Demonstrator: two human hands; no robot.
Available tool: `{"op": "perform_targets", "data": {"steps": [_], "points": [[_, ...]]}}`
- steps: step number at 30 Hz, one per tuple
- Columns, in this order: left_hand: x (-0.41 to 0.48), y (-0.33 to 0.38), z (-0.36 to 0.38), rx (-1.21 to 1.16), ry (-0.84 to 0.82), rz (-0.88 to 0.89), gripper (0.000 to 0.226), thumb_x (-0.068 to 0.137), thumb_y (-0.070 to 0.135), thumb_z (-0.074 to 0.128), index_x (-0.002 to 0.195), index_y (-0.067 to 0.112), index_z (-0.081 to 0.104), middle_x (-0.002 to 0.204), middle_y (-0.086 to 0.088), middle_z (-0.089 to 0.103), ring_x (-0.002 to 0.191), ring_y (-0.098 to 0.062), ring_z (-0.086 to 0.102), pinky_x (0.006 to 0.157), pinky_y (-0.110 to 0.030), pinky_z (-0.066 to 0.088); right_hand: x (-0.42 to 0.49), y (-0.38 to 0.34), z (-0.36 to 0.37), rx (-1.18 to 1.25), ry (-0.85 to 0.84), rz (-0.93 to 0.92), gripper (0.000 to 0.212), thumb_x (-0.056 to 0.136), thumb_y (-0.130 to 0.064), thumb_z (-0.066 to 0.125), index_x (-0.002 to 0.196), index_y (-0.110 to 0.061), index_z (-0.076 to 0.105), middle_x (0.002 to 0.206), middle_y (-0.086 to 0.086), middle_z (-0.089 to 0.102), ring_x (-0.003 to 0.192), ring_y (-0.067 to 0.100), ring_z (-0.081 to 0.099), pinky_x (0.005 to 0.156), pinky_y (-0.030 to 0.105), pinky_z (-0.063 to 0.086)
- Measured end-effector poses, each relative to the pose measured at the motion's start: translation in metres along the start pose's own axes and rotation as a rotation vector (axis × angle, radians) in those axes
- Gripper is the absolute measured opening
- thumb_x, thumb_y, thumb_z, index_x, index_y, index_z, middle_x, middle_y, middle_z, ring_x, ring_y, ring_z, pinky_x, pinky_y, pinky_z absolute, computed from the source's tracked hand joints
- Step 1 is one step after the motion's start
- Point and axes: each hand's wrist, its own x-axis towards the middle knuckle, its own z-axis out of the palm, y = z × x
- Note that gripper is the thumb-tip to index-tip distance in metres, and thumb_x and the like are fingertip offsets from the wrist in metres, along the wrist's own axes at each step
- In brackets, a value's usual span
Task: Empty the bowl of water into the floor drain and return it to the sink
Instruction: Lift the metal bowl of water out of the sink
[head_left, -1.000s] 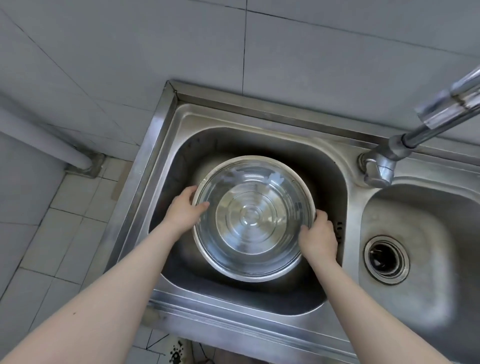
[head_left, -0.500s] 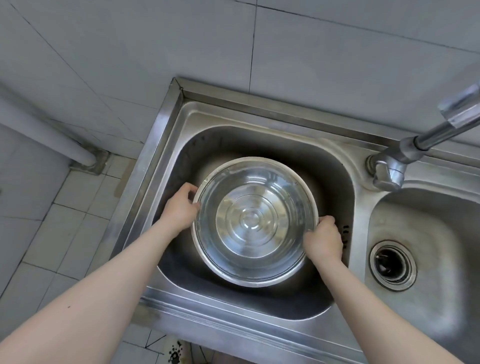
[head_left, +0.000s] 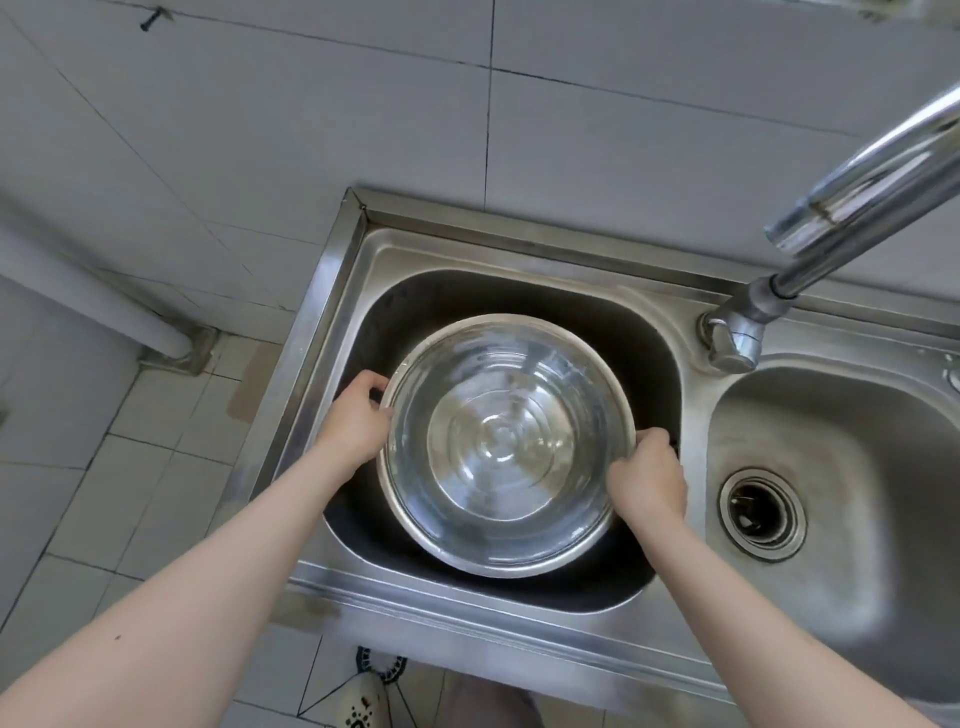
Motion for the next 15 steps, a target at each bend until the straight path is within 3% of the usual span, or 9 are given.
{"op": "perform_targets", "data": {"steps": [5, 9, 12, 15], "points": [[-0.015, 0.019, -0.018, -0.019, 0.009, 0.041, 0.027, 0.091, 0.017, 0.055, 0.117, 0.021, 0.052, 0.079, -0.005, 0.06, 0.07, -0.022, 0.062, 0.061, -0.034, 0.052, -0.014, -0.006, -0.02, 0.064, 0.061, -0.01, 0.031, 0.086, -0.006, 0.051, 0.116, -0.009, 0.051, 0.113, 0.01, 0.064, 0.09, 0.03, 0.056, 0.08, 0.04, 0.049], [-0.029, 0.034, -0.034, -0.048, 0.04, 0.06, 0.029, 0.089, 0.014, 0.055, 0.118, 0.017, 0.054, 0.08, -0.004, 0.059, 0.07, -0.022, 0.058, 0.063, -0.034, 0.049, -0.033, -0.012, -0.034, 0.175, 0.116, -0.013, 0.025, 0.086, -0.007, 0.05, 0.111, -0.013, 0.051, 0.105, 0.005, 0.061, 0.088, 0.026, 0.057, 0.078, 0.042, 0.052], [-0.04, 0.042, -0.044, -0.055, 0.087, 0.09, 0.028, 0.088, 0.009, 0.055, 0.116, 0.013, 0.057, 0.075, -0.001, 0.055, 0.066, -0.019, 0.054, 0.059, -0.03, 0.043, -0.048, -0.014, -0.043, 0.234, 0.177, -0.01, 0.019, 0.087, -0.006, 0.048, 0.101, -0.018, 0.05, 0.093, 0.0, 0.056, 0.078, 0.022, 0.051, 0.061, 0.032, 0.04], [-0.058, 0.048, -0.057, -0.071, 0.116, 0.133, 0.027, 0.088, 0.005, 0.055, 0.113, 0.009, 0.06, 0.068, 0.002, 0.05, 0.061, -0.011, 0.048, 0.054, -0.023, 0.037, -0.07, -0.016, -0.053, 0.274, 0.231, -0.024, 0.019, 0.086, -0.004, 0.047, 0.094, -0.021, 0.047, 0.082, -0.003, 0.052, 0.076, 0.022, 0.048, 0.066, 0.032, 0.034]]}}
